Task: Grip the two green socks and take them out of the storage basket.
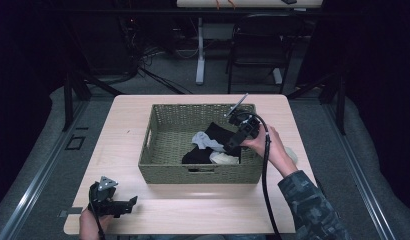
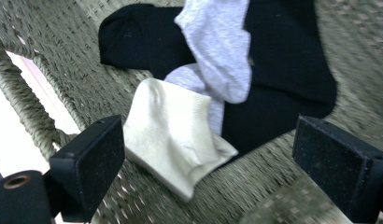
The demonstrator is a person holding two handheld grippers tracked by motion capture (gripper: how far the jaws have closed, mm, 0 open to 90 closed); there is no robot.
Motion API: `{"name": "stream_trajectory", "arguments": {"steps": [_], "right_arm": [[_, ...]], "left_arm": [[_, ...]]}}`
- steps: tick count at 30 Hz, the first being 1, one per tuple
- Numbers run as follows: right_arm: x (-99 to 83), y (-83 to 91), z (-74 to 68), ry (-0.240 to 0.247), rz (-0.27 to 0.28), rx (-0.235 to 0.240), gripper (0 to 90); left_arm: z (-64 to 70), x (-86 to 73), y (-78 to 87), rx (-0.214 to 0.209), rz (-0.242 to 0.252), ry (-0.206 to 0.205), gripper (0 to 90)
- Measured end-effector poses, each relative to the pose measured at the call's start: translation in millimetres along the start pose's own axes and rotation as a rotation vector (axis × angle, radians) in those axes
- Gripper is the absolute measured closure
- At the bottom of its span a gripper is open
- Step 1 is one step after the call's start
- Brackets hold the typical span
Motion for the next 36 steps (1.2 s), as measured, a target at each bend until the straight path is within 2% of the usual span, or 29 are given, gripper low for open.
{"name": "stream_trajectory", "arguments": {"steps": [3,7,10,15,17,18,19,20,21,24,26,27,28,29,32,35,36], "right_arm": [[3.5,-16.2,-6.7,0.017,-0.021,0.011,9.9],[6.2,-26.4,-10.3,0.027,-0.045,0.021,10.9],[8.8,-37.6,-15.6,0.048,-0.093,0.023,13.0],[9.3,-48.3,-17.1,0.049,-0.122,0.034,15.4],[9.8,-54.8,-15.6,0.045,-0.164,0.037,19.3],[9.7,-56.6,-14.3,0.046,-0.172,0.032,23.3],[9.7,-56.6,-14.3,0.046,-0.172,0.032,23.3],[9.1,-59.8,-13.6,0.028,-0.176,0.033,30.3],[9.9,-59.5,-12.5,0.038,-0.201,0.028,34.2],[9.8,-61.0,-13.0,0.03,-0.207,0.032,37.5],[11.0,-57.2,-11.9,0.031,-0.17,0.06,25.1],[11.0,-57.2,-11.9,0.031,-0.17,0.06,25.1],[11.3,-56.1,-12.2,0.021,-0.148,0.077,22.5],[13.9,-53.2,-14.0,0.032,-0.144,0.07,18.6],[16.2,-53.7,-18.2,0.04,-0.142,0.081,16.6],[21.6,-58.2,-25.6,0.072,-0.165,0.075,15.6],[22.3,-60.5,-26.9,0.068,-0.167,0.077,15.7]], "left_arm": [[-0.2,-0.2,-0.2,0.0,0.003,0.001,0.1],[-0.4,-0.2,-0.1,0.0,0.002,0.001,0.1],[-0.2,-0.2,-0.3,0.0,0.003,0.001,0.1],[-0.1,-0.2,-0.1,-0.002,0.003,0.001,0.1],[-0.1,-0.2,-0.3,-0.001,0.002,0.001,0.1],[0.1,-0.1,0.0,-0.001,0.001,0.0,0.1],[0.1,-0.1,0.0,-0.001,0.001,0.0,0.1],[0.0,-0.1,-0.1,0.0,0.001,0.0,0.1],[0.0,-0.1,-0.1,-0.001,0.001,0.0,0.1],[0.0,0.0,-0.1,-0.001,0.001,0.0,0.1],[-0.1,-0.1,-0.3,-0.001,0.003,0.0,0.1],[-0.2,-0.1,-0.3,-0.001,0.002,0.0,0.1],[-0.2,-0.1,-0.3,-0.001,0.0,-0.001,0.1],[-0.2,0.2,-0.3,-0.002,-0.001,-0.005,0.1],[-0.1,0.3,-0.2,-0.004,-0.002,-0.007,0.1],[-0.1,0.2,-0.1,-0.002,0.0,-0.005,0.1],[-0.1,0.2,-0.1,-0.002,0.0,-0.005,0.1]]}}
Point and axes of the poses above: each handheld gripper's, and its own axes: y roughly backward along the jaws, x roughly out of its top, z roughly to its right, the point moved 1 cm from there along -y, roughly forward along the jaws, and after that the axes turned 3 degrees about -y, right-handed, at the moved point
